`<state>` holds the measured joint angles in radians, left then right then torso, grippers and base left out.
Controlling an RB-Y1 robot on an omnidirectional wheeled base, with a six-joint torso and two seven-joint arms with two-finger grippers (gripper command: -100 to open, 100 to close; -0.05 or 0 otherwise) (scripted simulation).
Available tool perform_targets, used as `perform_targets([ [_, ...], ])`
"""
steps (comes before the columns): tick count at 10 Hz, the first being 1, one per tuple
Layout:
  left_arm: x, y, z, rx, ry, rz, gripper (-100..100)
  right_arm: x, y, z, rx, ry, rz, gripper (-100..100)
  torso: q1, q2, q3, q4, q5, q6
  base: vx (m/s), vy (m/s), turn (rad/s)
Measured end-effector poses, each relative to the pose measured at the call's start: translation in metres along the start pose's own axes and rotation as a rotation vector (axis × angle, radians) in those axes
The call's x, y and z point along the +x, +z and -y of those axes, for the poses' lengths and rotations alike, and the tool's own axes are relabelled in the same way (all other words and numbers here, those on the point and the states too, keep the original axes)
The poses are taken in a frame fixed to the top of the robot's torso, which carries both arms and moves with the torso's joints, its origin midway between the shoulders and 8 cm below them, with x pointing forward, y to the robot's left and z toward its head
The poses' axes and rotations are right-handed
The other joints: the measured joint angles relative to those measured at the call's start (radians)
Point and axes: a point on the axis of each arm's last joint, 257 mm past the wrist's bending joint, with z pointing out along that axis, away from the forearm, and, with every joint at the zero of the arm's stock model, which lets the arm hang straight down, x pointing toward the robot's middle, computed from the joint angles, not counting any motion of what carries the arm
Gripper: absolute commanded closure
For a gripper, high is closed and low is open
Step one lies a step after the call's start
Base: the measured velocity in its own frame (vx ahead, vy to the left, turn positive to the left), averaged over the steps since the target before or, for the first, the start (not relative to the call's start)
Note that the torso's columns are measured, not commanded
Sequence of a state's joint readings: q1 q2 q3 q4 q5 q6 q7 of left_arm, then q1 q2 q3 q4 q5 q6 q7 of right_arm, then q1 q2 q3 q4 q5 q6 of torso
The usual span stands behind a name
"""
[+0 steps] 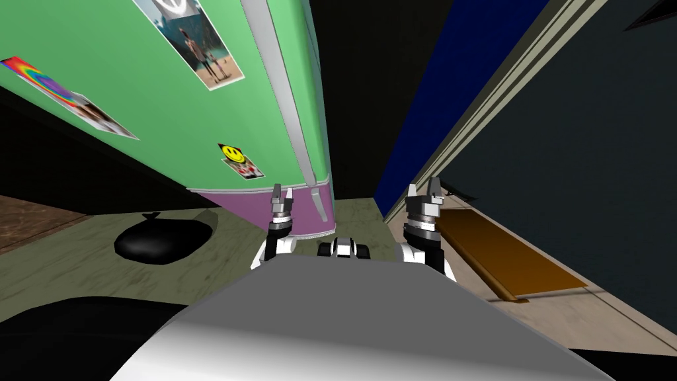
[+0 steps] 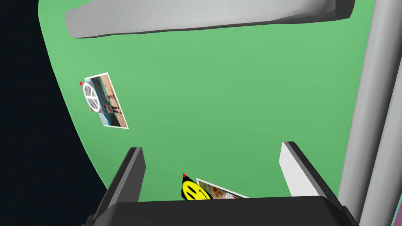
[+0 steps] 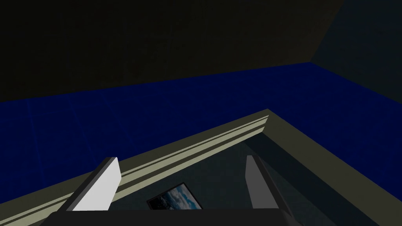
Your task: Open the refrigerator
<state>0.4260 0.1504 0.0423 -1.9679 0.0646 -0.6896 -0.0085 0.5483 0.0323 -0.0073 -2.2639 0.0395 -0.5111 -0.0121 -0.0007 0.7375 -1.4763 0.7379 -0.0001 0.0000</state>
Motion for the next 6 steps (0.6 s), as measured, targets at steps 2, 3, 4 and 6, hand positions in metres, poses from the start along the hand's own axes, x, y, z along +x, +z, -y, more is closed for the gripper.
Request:
perform_targets([
  [2,-0.001,-0.004,-0.011,-0.010,0.009,0.000,-100,0.000,0.000,0.000,0.000,0.000,0.000,0,0.000,0.001,0.001,0.000,0.000,0.000,0.044,-0.106,0.035],
  [3,-0.001,-0.007,-0.016,-0.014,0.013,0.002,-100,0.000,0.000,0.000,0.000,0.000,0.000,0,0.001,0.000,0.000,0.000,0.000,0.000,0.044,-0.099,0.027],
  [4,-0.002,-0.009,-0.021,-0.019,0.017,0.004,-100,0.000,0.000,0.000,0.000,0.000,0.000,0,0.001,0.000,0.000,0.000,0.000,0.000,0.037,-0.090,0.024],
  [6,-0.004,-0.012,-0.030,-0.025,0.021,0.010,-100,0.000,0.000,0.000,0.000,0.000,0.000,0,0.002,0.001,0.000,0.000,0.000,0.000,0.036,-0.076,0.026],
])
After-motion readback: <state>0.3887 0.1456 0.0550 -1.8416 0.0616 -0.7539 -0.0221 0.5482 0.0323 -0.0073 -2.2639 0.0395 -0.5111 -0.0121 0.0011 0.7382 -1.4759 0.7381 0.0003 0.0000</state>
